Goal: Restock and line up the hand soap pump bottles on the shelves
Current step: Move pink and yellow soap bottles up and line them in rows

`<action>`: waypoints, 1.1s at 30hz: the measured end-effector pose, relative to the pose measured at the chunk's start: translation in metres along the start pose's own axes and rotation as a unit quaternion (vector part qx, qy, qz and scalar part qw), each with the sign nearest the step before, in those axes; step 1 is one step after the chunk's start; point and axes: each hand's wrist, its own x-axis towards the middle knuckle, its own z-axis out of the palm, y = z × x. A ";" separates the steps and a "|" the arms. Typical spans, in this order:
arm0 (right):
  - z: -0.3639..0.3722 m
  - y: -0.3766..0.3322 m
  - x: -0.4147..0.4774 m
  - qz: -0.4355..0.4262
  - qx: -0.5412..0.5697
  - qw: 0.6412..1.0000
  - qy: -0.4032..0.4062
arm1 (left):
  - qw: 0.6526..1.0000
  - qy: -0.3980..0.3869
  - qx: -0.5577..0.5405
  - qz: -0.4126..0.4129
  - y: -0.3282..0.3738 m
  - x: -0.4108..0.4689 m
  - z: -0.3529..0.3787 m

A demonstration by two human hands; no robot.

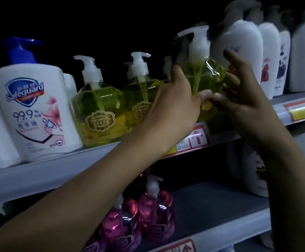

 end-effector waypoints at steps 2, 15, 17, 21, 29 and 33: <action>0.002 0.000 0.001 0.010 -0.007 1.000 0.006 | 1.000 0.010 0.014 0.002 0.001 -0.003 0.001; 0.019 0.001 0.001 0.043 -0.106 0.993 -0.022 | 0.990 0.026 0.130 0.055 0.003 0.004 -0.002; 0.021 0.002 0.001 0.047 -0.165 0.985 -0.032 | 0.987 -0.001 0.152 0.051 0.004 0.004 -0.005; 0.021 -0.005 -0.001 0.057 -0.189 0.980 -0.016 | 0.985 0.013 0.152 0.075 0.003 -0.005 -0.024; 0.036 -0.015 0.000 0.045 -0.313 0.949 0.002 | 0.944 0.039 0.325 0.033 -0.031 -0.016 -0.057; 0.041 -0.013 0.000 0.042 -0.314 0.948 0.024 | 0.954 0.029 0.290 0.070 -0.034 -0.011 -0.053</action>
